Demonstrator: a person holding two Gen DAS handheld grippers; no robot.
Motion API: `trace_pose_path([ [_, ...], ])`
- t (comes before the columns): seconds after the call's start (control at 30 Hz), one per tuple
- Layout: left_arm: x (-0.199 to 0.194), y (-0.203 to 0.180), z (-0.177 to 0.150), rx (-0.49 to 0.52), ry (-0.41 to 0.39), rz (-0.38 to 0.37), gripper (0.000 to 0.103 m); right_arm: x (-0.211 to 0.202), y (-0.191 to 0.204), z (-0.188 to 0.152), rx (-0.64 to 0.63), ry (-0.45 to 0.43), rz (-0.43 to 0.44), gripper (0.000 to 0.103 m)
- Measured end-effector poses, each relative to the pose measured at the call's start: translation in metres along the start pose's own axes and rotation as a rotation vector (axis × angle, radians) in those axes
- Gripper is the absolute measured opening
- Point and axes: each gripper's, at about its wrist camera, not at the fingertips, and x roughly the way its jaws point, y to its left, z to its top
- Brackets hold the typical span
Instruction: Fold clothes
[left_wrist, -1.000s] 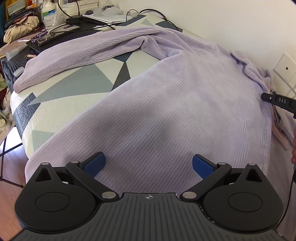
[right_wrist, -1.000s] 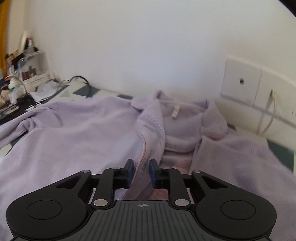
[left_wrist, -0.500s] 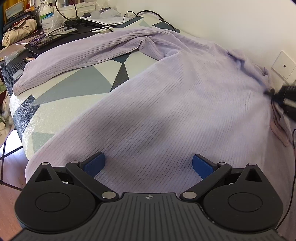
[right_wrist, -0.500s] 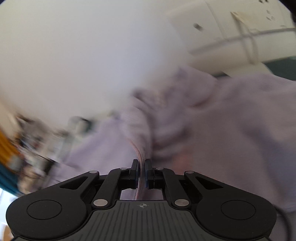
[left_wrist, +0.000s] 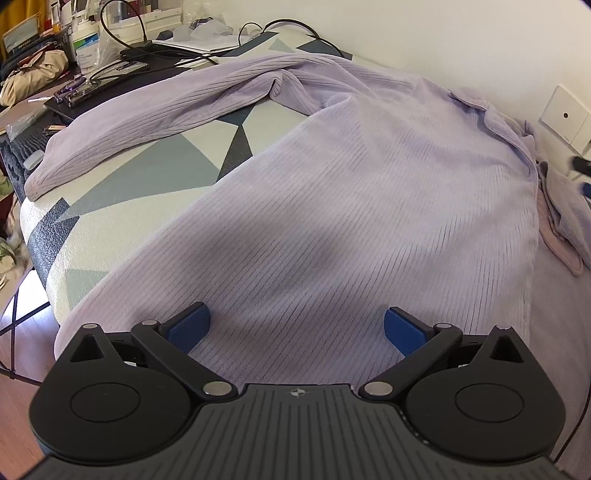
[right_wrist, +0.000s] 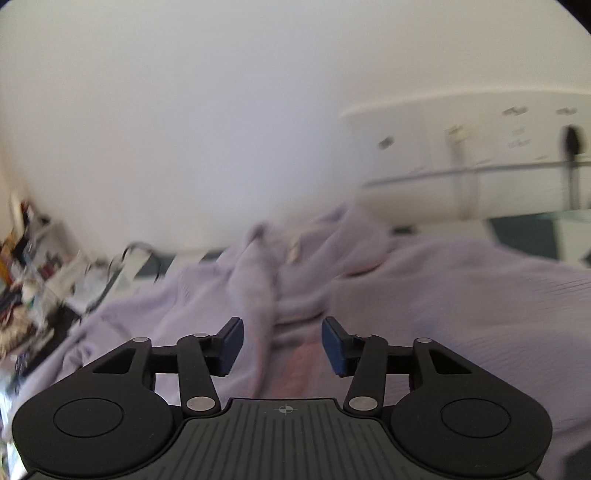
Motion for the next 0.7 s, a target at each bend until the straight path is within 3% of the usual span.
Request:
trace_pose_path([
  [0.2,0.002,-0.006,-0.001,0.015,0.001,0.031,0.102,-0.056,-0.061,0.014,0.084,-0.075,-0.144,0.047],
  [0.47,0.006,-0.010,0.008,0.006,0.048,0.049,0.102,-0.116,-0.135,-0.004,0.121,-0.065,-0.358,0.048],
  [0.57,0.000,-0.012,0.017,0.019,0.049,-0.036,0.102,-0.133,-0.150,-0.016,0.129,-0.049,-0.391,0.050],
  [0.7,-0.024,-0.030,0.035,-0.011,-0.049,-0.102,0.102,-0.144,-0.160,-0.025,0.097,-0.029,-0.388,0.053],
])
